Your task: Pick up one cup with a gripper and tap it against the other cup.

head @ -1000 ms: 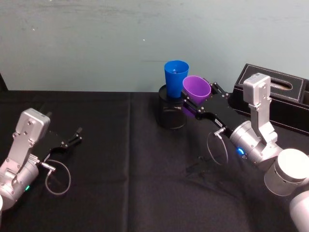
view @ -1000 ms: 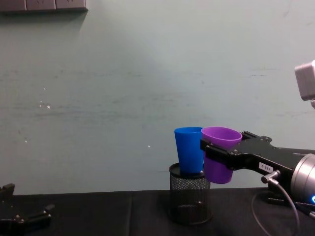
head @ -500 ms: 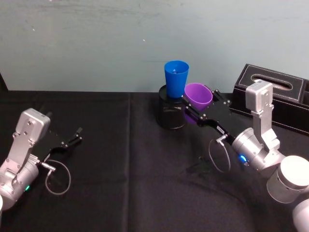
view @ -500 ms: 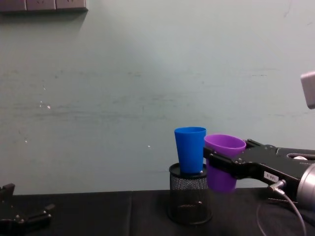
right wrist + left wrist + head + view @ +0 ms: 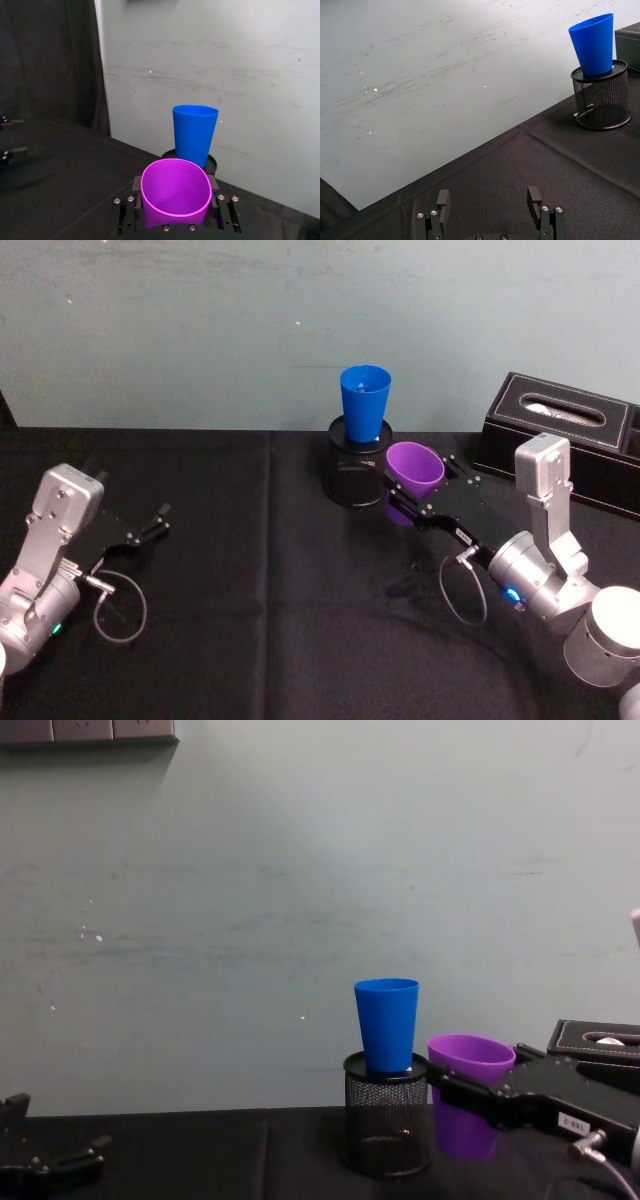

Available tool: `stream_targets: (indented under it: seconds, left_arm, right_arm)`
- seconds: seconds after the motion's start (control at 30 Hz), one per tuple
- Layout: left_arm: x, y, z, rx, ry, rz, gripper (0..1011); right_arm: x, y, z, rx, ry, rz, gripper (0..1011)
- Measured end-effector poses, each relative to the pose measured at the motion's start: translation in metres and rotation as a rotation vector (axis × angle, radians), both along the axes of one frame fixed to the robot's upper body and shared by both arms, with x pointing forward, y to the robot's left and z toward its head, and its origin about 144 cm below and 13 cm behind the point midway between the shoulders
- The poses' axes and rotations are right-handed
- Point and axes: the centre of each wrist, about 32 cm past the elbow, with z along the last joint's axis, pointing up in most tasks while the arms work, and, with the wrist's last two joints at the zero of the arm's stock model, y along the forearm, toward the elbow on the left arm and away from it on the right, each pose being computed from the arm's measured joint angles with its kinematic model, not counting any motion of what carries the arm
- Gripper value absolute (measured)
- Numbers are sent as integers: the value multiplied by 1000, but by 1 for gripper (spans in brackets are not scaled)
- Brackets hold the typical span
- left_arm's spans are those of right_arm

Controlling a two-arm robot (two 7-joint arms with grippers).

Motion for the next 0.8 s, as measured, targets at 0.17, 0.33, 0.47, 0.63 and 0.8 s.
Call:
stream_targets:
  seconds: [0.17, 0.33, 0.47, 0.63, 0.8]
  left_arm:
    - [0, 0, 0, 0, 0, 0, 1011]
    - [0, 0, 0, 0, 0, 0, 1011]
    - [0, 0, 0, 0, 0, 0, 1011]
    - [0, 0, 0, 0, 0, 0, 1011]
    - [0, 0, 0, 0, 0, 0, 1011]
  right_arm:
    - [-7, 0, -5, 6, 12, -1, 735]
    - [-12, -3, -9, 10, 20, -8, 735]
    - [-18, -5, -13, 11, 32, -7, 735]
    - [-21, -5, -17, 12, 46, -4, 735]
    - [-24, -4, -21, 13, 58, 0, 735]
